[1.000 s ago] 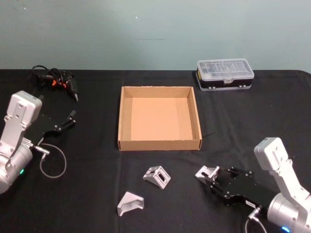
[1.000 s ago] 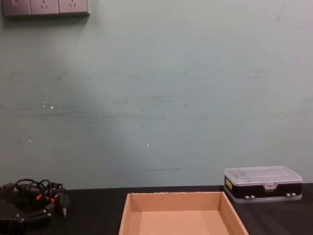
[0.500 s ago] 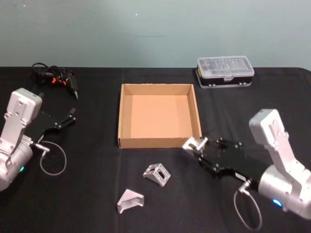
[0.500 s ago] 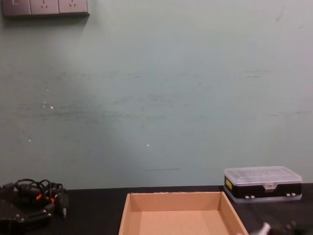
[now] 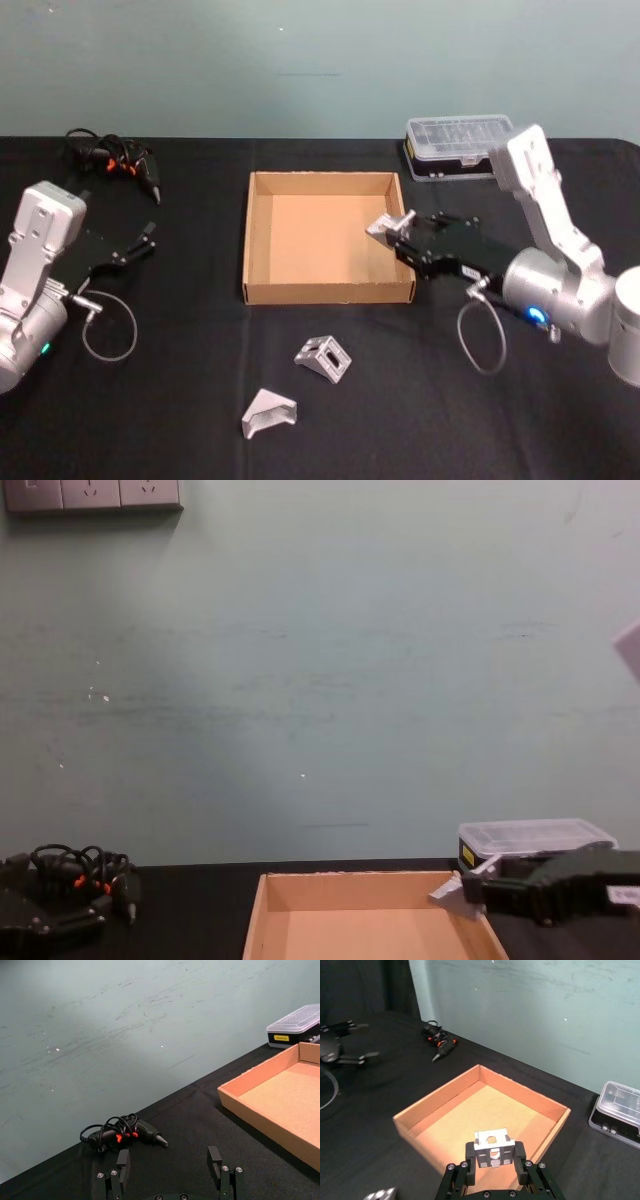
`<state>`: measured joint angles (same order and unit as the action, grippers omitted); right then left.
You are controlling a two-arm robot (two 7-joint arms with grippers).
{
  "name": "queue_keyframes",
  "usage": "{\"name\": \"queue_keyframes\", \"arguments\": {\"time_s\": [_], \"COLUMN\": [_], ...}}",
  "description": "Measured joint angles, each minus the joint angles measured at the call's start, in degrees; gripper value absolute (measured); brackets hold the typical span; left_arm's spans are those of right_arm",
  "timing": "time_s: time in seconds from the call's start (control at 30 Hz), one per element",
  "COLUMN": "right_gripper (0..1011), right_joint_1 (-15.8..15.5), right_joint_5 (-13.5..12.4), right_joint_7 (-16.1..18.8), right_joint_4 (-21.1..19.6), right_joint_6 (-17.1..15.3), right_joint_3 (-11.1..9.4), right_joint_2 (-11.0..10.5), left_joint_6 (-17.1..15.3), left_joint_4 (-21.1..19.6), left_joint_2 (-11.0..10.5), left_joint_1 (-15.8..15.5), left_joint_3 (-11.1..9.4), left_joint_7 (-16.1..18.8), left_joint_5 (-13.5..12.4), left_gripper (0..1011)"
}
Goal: Use one hand to pick up the angle iron from the table and place it into the box.
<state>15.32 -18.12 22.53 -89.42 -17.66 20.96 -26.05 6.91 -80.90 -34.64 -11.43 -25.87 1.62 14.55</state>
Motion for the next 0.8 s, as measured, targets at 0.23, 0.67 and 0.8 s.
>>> {"name": "queue_keyframes", "arguments": {"time_s": [0.23,0.67,0.8], "right_gripper": [450,450,450], "right_joint_1": [8.1,17.7,18.3], "right_joint_5": [-0.8,0.8,1.3], "right_joint_7": [2.0,4.1,4.5], "right_joint_4": [9.9,25.3,26.8], "right_joint_6": [-1.9,-0.6,-0.3], "right_joint_3": [2.1,6.4,7.1], "right_joint_2": [3.3,8.7,9.3], "left_joint_6": [0.0,0.0,0.0], "left_joint_4": [0.0,0.0,0.0], "left_joint_2": [0.0,0.0,0.0], "left_joint_1": [0.0,0.0,0.0], "left_joint_3": [0.0,0.0,0.0], "left_joint_7": [0.0,0.0,0.0], "left_joint_5": [0.0,0.0,0.0], "left_gripper": [1011,1011,1011]}}
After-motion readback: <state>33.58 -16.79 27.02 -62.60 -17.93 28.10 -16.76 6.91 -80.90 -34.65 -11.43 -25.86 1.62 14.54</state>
